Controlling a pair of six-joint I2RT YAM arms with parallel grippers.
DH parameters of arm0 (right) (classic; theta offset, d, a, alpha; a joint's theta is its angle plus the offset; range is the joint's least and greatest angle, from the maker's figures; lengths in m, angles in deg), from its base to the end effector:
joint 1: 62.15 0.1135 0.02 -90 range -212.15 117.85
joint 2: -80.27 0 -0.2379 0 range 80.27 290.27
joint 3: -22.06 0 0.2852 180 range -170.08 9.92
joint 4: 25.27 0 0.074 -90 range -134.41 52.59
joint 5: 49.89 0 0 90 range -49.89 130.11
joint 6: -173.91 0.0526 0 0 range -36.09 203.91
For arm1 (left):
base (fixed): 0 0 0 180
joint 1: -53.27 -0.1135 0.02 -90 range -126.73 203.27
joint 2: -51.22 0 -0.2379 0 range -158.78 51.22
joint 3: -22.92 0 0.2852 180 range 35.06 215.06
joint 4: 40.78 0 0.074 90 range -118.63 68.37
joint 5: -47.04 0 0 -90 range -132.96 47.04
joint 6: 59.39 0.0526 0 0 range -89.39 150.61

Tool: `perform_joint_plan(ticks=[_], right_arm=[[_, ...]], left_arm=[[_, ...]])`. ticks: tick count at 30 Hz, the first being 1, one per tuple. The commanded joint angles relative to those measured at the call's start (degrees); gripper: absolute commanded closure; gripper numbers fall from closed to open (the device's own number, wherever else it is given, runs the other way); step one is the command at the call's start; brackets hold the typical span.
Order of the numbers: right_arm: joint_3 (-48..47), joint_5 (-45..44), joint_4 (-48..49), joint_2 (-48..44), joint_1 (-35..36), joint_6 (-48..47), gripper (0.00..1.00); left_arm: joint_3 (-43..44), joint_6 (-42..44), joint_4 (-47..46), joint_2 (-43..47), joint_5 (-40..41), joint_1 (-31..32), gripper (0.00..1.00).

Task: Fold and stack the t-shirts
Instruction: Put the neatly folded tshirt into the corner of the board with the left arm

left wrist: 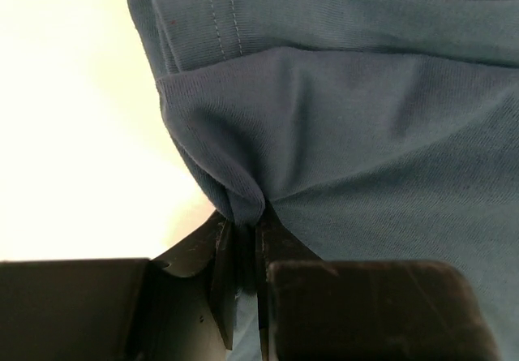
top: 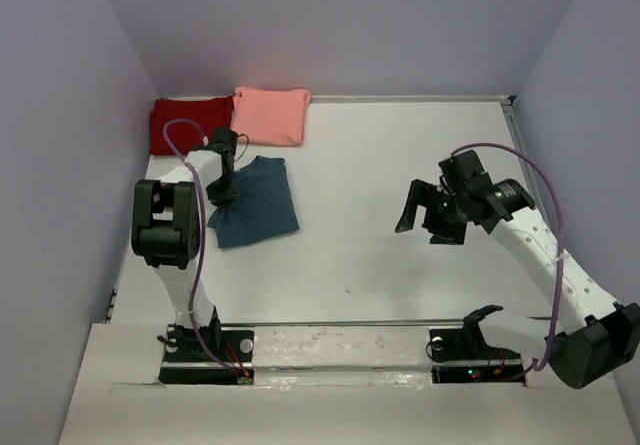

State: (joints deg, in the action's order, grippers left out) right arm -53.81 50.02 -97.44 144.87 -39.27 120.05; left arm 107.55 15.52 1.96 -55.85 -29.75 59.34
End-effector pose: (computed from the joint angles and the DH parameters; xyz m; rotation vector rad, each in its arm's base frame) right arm 0.2350 0.1090 0.2742 0.2542 2.7188 0.5550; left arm 0.4050 -0.0310 0.1184 -0.2776 2.6548 0.1959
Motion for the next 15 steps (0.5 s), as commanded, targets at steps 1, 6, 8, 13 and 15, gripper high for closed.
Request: perform_joint_plan(ticks=[1,6,8,13,15], right_arm=[[-3.8,1.3,0.4,0.7,0.0,-2.6,0.00],[-6.6,2.1,-0.8,1.5,0.0,-3.3,0.00],[-8.1,2.8,-1.4,2.3,0.0,-3.9,0.00],[-10.8,4.0,-2.5,4.4,0.0,-5.5,0.00],[-11.5,4.1,-2.9,5.1,0.0,-6.3,0.00]], left_arm=[[3.3,1.1,5.4,1.8,13.0,-2.6,1.00],[6.4,0.9,7.2,-0.6,20.4,-4.5,1.00],[9.2,0.9,8.2,-1.7,23.7,-4.8,1.00],[17.8,1.9,11.0,-7.4,31.4,-5.4,1.00],[18.9,2.1,11.2,-8.4,32.2,-7.5,1.00]])
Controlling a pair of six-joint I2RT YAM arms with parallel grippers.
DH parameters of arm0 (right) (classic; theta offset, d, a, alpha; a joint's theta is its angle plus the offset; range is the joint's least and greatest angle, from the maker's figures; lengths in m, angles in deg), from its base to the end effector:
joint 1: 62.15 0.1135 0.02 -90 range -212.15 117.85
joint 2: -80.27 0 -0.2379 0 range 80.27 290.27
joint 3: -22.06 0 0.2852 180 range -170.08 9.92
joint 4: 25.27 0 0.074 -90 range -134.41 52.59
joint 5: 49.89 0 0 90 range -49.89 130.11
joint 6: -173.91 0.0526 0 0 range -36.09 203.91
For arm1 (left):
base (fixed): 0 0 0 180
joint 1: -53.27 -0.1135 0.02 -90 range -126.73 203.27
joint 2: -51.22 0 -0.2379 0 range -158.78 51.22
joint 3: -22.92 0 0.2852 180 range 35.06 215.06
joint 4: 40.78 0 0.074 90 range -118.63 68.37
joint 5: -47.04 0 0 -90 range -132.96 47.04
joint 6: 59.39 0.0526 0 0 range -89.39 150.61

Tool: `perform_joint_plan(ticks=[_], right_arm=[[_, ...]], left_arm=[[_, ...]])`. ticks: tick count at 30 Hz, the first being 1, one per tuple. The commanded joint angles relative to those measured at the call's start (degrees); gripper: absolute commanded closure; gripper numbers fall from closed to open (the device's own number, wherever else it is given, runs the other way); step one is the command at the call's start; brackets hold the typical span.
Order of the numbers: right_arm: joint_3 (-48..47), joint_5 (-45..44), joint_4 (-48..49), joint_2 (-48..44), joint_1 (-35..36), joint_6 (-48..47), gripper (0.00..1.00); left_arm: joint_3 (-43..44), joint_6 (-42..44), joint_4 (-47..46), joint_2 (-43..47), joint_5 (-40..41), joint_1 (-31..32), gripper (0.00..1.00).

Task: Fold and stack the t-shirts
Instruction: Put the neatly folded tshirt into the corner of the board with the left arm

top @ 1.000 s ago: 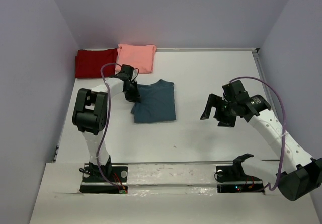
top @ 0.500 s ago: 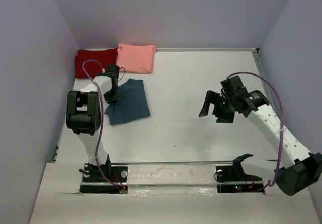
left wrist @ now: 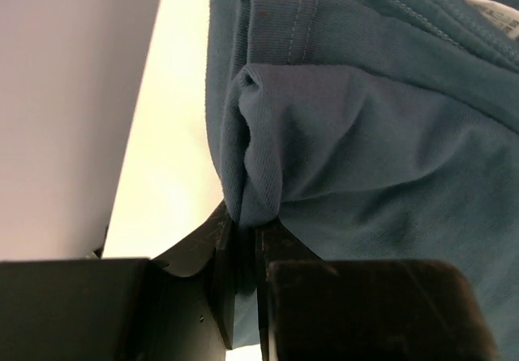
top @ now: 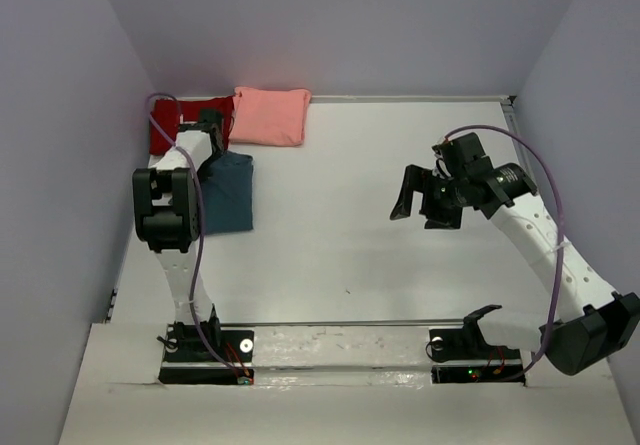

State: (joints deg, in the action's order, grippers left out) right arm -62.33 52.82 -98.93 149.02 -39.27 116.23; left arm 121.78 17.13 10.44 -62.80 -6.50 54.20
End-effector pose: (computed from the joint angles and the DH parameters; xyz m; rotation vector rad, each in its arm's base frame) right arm 0.2487 0.1175 0.3058 0.1353 2.6783 0.6204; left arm 0.4392 0.0241 0.1497 -0.4544 2.5215 0.7682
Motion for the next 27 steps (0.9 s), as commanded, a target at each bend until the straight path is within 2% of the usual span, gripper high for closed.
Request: perform_joint_plan(ticks=[1,9,17,21,27], right_arm=[[-3.8,1.7,-1.6,1.3,0.0,-2.8,0.00],[-6.8,2.6,-3.2,4.2,0.0,-4.3,0.00],[-8.3,3.2,-4.2,6.4,0.0,-5.2,0.00],[-8.9,2.8,-4.5,7.2,0.0,-5.2,0.00],[-8.9,3.2,-4.0,8.0,0.0,-4.2,0.00]], left_arm=[[5.4,0.9,2.7,-2.3,10.3,-2.9,1.00],[8.2,-0.9,4.7,-8.2,17.4,-7.1,1.00],[15.7,0.3,4.2,-13.8,18.7,-9.6,1.00],[18.7,2.3,2.9,-15.5,14.7,-9.7,1.00],[17.3,4.8,0.0,-14.0,9.7,-9.8,1.00]])
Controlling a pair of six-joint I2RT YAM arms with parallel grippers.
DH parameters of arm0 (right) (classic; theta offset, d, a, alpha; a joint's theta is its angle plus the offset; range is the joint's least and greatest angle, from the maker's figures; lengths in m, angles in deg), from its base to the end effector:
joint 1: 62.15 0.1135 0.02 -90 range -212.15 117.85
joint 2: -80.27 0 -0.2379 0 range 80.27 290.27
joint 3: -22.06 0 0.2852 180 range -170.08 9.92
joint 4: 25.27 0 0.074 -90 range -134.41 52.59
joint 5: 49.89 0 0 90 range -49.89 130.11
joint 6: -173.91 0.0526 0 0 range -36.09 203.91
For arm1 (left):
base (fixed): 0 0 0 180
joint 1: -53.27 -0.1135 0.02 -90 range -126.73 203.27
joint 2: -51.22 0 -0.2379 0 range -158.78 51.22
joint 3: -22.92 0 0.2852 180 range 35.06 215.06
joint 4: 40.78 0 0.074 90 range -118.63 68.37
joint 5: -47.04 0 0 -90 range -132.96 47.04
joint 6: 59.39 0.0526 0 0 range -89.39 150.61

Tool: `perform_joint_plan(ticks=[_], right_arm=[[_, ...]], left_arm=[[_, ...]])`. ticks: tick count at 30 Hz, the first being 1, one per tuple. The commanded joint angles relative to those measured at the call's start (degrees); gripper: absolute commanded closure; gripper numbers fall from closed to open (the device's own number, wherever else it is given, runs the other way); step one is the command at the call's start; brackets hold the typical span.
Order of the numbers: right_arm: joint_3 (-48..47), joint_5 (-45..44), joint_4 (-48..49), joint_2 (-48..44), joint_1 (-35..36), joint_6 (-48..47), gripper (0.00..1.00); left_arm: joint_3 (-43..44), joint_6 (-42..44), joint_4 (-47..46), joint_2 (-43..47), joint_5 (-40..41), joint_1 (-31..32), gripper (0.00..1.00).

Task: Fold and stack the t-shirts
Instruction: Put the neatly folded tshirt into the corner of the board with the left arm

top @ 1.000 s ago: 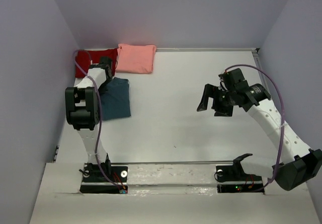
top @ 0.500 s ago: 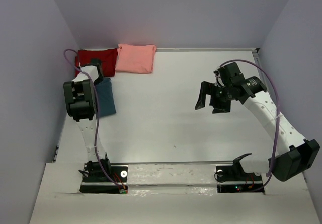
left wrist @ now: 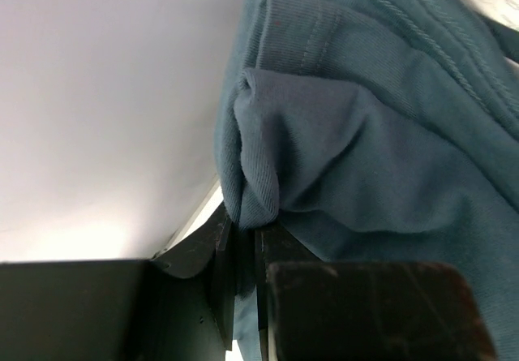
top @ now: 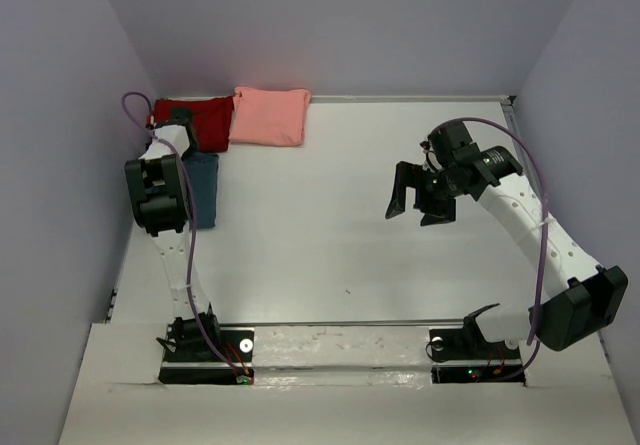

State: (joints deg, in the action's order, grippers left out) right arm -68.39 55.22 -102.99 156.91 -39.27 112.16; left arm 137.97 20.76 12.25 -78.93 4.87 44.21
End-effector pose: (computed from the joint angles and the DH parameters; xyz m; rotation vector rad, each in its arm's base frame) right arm 0.2682 0.1281 0.3010 0.0449 2.7808 0.6105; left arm 0.4772 0.1156 0.1196 -0.6323 2.4713 1.1237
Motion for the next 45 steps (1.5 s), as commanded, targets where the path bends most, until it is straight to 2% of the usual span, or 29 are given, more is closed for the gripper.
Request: perform_joint_plan(ticks=[1,8,18,21,22,23,25,26,28,31,37,41,43,44,45], right_arm=[[-2.7,0.8,0.3,0.2,0.0,0.0,0.00],[-2.6,0.7,0.5,0.1,0.0,-0.2,0.00],[-2.3,0.8,1.0,0.0,0.0,0.1,0.00],[-2.0,0.9,1.0,-0.3,0.0,0.3,0.00],[-2.0,0.9,1.1,-0.4,0.0,0.4,0.00],[-1.9,0.9,1.1,-0.4,0.0,0.4,0.00],[-1.8,1.1,1.2,-0.4,0.0,0.5,0.00],[-1.7,1.1,1.2,-0.5,0.0,0.5,0.00],[-1.5,1.1,1.2,-0.5,0.0,0.5,0.00],[-1.2,1.4,1.5,-0.6,0.0,0.5,0.00],[-0.6,2.2,2.5,-0.3,0.0,0.6,0.00],[-0.6,2.6,3.0,-0.1,0.0,0.6,0.00],[-0.5,2.8,3.4,0.1,0.0,0.7,0.00],[-0.4,2.9,3.4,0.2,0.0,0.6,0.00],[-0.4,3.2,3.9,0.2,0.0,0.7,0.00]], left_arm=[[0.5,1.6,-2.4,2.7,-2.6,0.2,1.00],[-2.6,3.1,-4.2,3.2,-8.6,0.4,1.00],[-3.1,3.5,-5.0,3.6,-10.7,0.4,1.00],[-2.5,2.7,-4.3,3.2,-9.3,0.3,0.99],[-2.2,2.2,-4.0,3.2,-8.6,0.3,0.95],[-1.8,1.2,-3.6,3.1,-7.8,0.2,0.82],[-1.1,0.2,-2.8,3.5,-5.2,0.3,0.69],[-1.1,-0.2,-2.7,3.7,-4.5,0.3,0.56],[-0.8,-2.0,-1.9,4.5,-1.9,0.2,0.38],[0.4,-4.6,-0.2,5.7,1.0,0.2,0.22],[-0.1,-6.1,-1.9,13.0,4.8,1.4,0.17],[-2.3,-4.0,-3.9,17.9,1.3,2.6,0.15],[-2.8,-4.6,-2.1,18.6,-1.1,2.7,0.18],[-3.1,-5.0,-1.6,18.8,-2.9,3.0,0.24],[-3.6,-6.1,-0.9,18.9,-5.5,3.3,0.26]])
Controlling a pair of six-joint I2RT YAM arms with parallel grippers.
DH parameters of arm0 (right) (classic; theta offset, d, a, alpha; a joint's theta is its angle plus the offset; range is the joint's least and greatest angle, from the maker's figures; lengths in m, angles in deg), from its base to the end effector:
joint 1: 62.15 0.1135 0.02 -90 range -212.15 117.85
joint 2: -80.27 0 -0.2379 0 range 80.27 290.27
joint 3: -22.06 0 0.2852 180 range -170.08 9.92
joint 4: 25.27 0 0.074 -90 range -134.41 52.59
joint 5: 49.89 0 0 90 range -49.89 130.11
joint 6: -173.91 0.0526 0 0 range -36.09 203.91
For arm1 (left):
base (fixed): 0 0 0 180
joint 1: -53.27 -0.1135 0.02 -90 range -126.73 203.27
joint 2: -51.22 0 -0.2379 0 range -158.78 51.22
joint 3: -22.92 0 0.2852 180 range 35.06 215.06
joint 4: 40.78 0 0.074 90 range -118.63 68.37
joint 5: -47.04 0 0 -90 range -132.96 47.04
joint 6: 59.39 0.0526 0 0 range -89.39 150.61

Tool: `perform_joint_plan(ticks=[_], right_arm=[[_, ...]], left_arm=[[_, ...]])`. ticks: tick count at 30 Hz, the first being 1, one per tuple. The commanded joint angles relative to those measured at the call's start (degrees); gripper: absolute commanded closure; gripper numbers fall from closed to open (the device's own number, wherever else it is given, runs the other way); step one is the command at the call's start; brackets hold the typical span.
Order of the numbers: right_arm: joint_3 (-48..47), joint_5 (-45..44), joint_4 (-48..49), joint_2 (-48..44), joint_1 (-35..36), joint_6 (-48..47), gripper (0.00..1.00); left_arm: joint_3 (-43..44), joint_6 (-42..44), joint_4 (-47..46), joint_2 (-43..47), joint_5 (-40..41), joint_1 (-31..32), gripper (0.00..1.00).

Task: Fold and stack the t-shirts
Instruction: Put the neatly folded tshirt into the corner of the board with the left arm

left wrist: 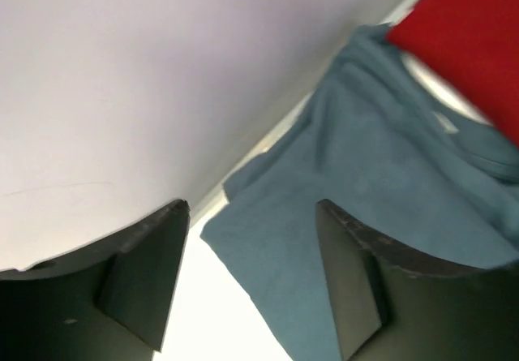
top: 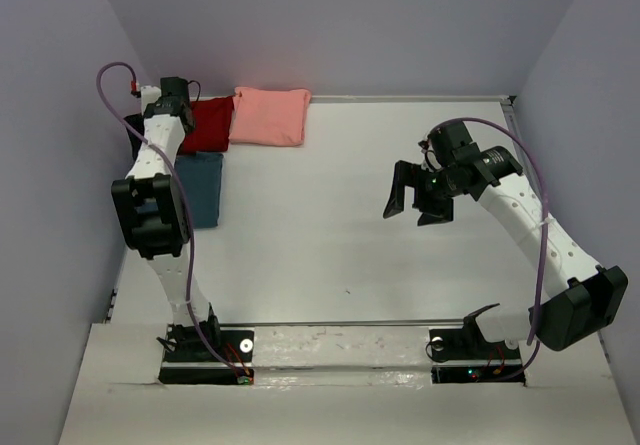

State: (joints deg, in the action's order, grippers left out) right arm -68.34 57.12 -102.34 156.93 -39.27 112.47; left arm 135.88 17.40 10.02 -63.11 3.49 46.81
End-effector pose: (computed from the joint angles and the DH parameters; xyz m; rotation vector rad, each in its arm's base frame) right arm 0.2685 0.1300 0.3016 0.0393 2.7770 0.6594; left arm 0.4635 0.0908 0.2364 -0.7216 2.1947 0.9330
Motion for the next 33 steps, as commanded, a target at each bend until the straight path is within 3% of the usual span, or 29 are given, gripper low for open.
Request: perform_joint_plan(ticks=[1,4,8,13,20,33], right_arm=[[-0.3,1.4,3.3,0.2,0.0,0.3,0.00],[-0.1,1.5,4.2,0.3,0.0,0.2,0.00],[-0.6,1.1,4.8,0.6,0.0,-0.3,0.00],[0.1,1.7,7.2,0.3,0.0,-1.0,0.00],[1.9,0.9,9.6,1.3,0.0,-2.3,0.00],[7.8,-0.1,15.7,-2.1,0.0,-2.1,0.00]], left_arm=[[-1.8,-3.7,3.2,3.6,-5.7,1.4,0.28],[-5.4,-5.7,3.6,7.6,-10.8,3.7,0.29],[-11.3,-8.4,4.4,13.7,-16.9,5.3,0.21],[-18.4,-9.9,5.5,21.0,-25.3,6.2,0.18],[-23.2,-10.5,10.0,30.3,-24.1,14.2,0.11],[-28.1,-12.5,13.3,46.6,-26.9,14.9,0.01]])
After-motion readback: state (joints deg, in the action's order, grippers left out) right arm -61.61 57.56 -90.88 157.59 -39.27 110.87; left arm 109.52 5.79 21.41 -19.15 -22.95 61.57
